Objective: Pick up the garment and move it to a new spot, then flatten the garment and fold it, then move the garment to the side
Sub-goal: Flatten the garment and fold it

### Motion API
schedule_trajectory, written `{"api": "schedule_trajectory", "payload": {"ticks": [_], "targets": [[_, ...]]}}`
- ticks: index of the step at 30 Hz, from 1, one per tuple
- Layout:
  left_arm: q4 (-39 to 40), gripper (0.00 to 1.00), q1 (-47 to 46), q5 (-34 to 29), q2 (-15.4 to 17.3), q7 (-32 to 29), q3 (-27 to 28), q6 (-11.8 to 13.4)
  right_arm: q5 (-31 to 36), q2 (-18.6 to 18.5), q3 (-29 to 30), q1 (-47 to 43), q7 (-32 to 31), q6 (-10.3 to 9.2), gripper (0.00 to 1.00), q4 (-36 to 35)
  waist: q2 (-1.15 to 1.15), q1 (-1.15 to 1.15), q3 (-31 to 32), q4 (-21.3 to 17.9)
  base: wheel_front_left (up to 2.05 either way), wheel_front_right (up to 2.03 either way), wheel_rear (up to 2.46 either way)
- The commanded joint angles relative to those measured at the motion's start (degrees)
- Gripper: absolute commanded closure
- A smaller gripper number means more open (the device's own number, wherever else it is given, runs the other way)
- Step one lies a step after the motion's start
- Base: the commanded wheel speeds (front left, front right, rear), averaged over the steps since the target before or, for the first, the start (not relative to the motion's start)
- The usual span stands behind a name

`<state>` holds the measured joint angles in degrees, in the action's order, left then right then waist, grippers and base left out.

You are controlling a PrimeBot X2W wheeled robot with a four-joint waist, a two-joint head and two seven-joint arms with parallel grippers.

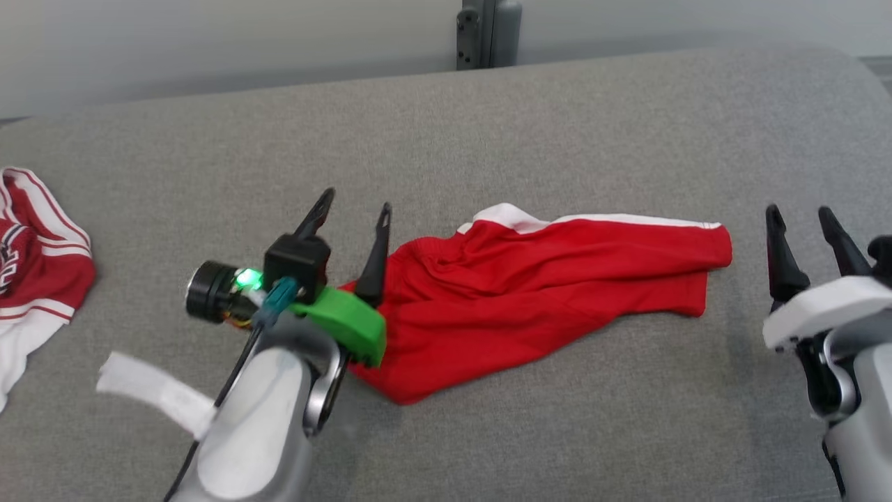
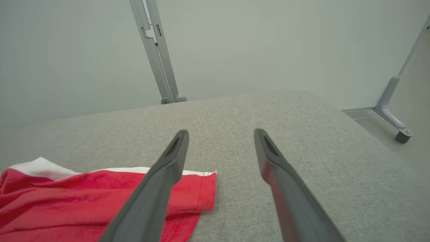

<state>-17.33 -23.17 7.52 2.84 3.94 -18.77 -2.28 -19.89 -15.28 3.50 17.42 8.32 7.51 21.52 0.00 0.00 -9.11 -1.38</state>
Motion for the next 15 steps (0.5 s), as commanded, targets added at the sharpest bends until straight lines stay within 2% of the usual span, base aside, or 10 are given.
{"api": "schedule_trajectory", "payload": {"ticks": [1,5,8,12,15], "targets": [[-0.9,0.0,-3.1,1.5,0.1,-1.2,-1.4,1.5,-1.7,0.2,0.0,2.7,-1.7,-0.04,0.0,1.7,0.0,0.0,-8.1,-1.4,0.0,0.0,0.0],[-4.4,0.0,-10.7,5.2,0.2,-6.3,-7.8,4.9,-4.0,-1.0,-2.1,10.0,-7.9,-0.04,0.0,6.5,0.0,0.0,-11.9,-1.6,0.0,0.0,0.0],[-7.1,0.0,-14.4,7.5,0.2,-9.6,-12.1,6.5,-4.5,-2.5,-4.1,13.3,-12.8,-0.04,0.0,9.3,0.0,0.0,-13.7,-1.4,0.0,0.0,0.0],[-9.8,0.0,-18.2,9.8,0.2,-12.1,-15.7,7.6,-6.1,-3.7,-7.5,15.1,-17.1,-0.04,0.0,10.6,0.0,0.0,-14.7,-1.0,0.0,0.0,0.0],[-10.7,0.0,-19.9,11.8,0.2,-12.8,-17.5,8.2,-7.5,-4.6,-8.9,15.0,-18.2,-0.04,0.0,10.1,0.0,0.0,-14.8,-0.8,0.0,0.0,0.0]]}}
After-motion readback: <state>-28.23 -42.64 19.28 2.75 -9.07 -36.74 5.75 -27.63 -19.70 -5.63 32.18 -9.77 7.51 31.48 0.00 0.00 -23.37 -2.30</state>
